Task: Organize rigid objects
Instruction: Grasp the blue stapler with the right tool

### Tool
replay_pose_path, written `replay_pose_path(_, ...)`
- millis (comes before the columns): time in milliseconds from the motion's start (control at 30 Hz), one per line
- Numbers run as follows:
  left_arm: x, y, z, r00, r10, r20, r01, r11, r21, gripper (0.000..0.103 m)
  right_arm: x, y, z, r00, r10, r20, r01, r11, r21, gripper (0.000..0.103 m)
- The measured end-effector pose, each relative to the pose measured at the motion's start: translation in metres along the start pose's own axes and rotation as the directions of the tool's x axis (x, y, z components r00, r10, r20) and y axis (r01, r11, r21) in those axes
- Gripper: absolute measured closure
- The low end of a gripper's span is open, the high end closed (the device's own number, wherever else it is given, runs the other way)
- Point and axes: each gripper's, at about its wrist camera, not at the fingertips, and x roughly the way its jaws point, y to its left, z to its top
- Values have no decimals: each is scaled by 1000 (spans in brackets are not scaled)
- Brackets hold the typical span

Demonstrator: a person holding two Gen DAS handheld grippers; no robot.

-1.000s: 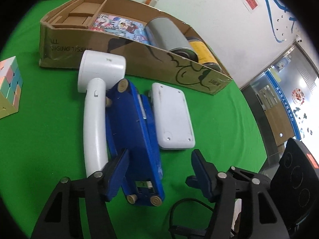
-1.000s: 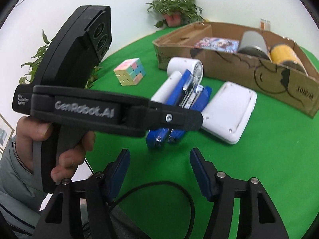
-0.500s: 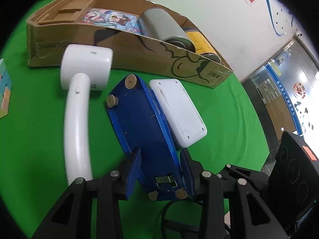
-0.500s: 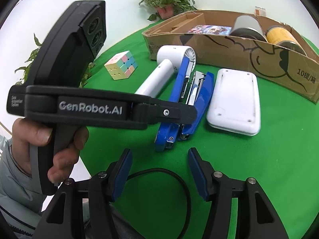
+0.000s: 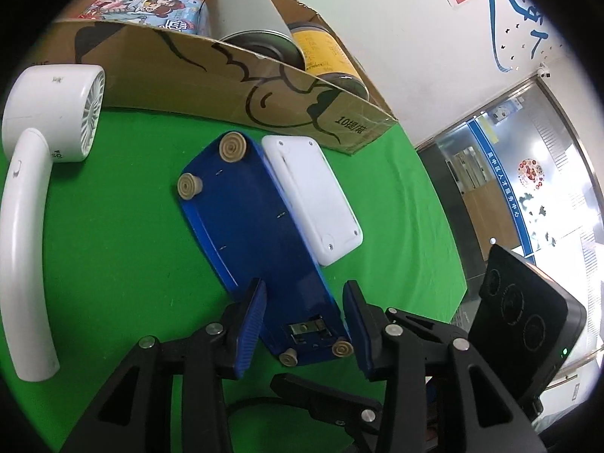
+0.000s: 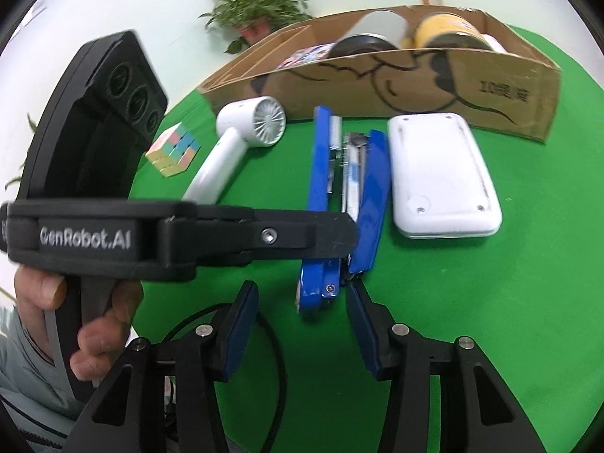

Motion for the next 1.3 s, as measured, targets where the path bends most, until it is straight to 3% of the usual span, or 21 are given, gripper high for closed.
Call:
replay_pose_path(33,-2,2,1,1000,7,5,-7,1000,-9,60,0,-1,1,1000,7,-1,-7,1000,13,56)
replay_pose_path(167,-20,9,2,995,79,66,-78,997,-19,39,4,2,4,1000,-19,3,19,1000,17,57)
replay_pose_path(267,-28,15,1,994,75,79,-73,997,-25,39,7,8,5,995,-95,11,95,995,-20,80)
replay_pose_path(367,-29,22,-1,995,71,65,-67,996,-55,39,8,16,4,991,-130,34,132,989,-66,84)
replay_pose_path(533,-24,34,-4,999,5,45,0,994,-110,39,8,30,0,979,-192,66,200,967,-157,84)
replay_pose_path(733,-21,39,1,999,-31,39,36,990,-136,39,7,47,-9,953,-276,122,300,905,-300,84)
replay_pose_path(933,-33,44,1,997,-21,76,33,988,-151,39,12,70,-23,906,-371,202,422,781,-460,84)
replay_pose_path(1100,-50,49,1,994,8,106,9,988,-157,39,31,98,-37,835,-464,294,535,567,-626,83)
replay_pose_path(1167,-53,49,0,994,32,107,-15,989,-149,39,32,103,-40,836,-458,303,533,542,-650,80)
replay_pose_path(1233,-51,48,-1,994,52,94,-38,989,-143,39,27,104,-38,871,-405,278,484,609,-629,64)
replay_pose_path(1267,-50,49,-1,994,56,89,-43,989,-142,39,21,101,-35,890,-372,264,454,665,-593,49)
replay_pose_path(1300,-49,48,-2,995,58,85,-45,989,-143,39,11,95,-28,921,-310,237,390,749,-536,33)
